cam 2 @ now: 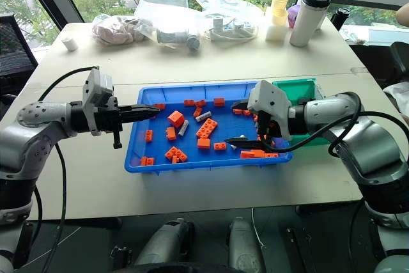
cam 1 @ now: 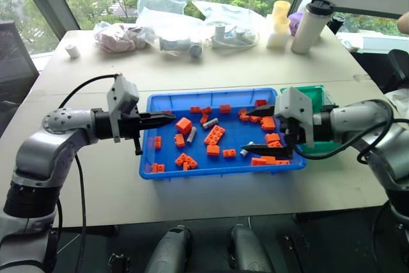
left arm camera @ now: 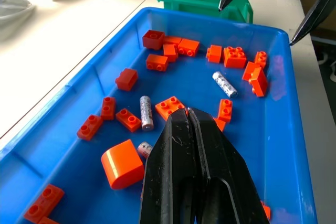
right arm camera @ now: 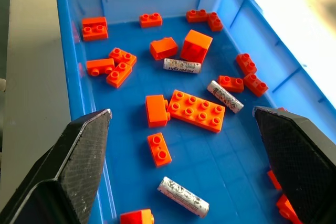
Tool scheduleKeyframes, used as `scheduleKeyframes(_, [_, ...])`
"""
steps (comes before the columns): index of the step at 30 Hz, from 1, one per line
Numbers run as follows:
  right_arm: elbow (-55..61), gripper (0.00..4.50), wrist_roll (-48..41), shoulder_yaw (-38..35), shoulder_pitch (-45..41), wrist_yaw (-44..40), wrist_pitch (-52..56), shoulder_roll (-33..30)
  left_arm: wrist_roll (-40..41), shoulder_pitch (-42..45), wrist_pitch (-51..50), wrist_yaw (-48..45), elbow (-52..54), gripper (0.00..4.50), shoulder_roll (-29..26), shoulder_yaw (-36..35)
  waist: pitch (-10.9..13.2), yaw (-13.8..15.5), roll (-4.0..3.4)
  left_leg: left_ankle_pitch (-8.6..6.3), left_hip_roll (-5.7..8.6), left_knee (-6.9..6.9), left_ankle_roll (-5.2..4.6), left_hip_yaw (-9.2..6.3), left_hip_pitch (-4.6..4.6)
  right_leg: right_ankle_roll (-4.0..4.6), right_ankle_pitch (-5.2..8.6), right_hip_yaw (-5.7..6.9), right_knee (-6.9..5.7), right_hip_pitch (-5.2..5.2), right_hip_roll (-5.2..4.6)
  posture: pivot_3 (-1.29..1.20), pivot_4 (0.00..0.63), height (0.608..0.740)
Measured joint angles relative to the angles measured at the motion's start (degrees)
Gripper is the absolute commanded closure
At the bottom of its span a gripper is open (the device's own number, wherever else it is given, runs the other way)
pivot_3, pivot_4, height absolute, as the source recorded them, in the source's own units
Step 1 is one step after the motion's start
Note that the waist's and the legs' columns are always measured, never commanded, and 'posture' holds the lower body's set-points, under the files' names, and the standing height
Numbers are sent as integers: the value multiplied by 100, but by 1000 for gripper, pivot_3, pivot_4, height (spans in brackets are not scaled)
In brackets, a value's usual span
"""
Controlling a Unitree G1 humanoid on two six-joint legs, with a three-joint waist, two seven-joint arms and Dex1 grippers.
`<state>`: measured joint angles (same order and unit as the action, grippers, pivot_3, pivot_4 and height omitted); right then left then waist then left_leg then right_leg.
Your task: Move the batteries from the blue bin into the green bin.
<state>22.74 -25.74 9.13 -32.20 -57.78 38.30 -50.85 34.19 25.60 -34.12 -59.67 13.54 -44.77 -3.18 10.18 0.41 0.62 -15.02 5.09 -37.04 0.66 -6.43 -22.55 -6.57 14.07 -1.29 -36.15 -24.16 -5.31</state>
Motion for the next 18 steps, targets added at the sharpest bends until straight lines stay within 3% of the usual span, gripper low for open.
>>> scheduleKeyframes(5, [-747, 30, 577, 939, -900, 302, 131, 1144, -61, 25, 105, -17, -122, 4500, -27, -9, 1, -92, -1, 5, -1, 4, 8, -2, -2, 1, -1, -3, -7, -10, 4, 0, 150, 740])
scheduleKeyframes(18, [-2992, 30, 1619, 2200, -2043, 267, 349, 2690, -117, -64, 189, 122, -164, 4500, -31, -119, 0, -135, -1, 20, 3, 2, 35, -6, -28, 0, -3, -3, -15, -40, 16, 0, 150, 740])
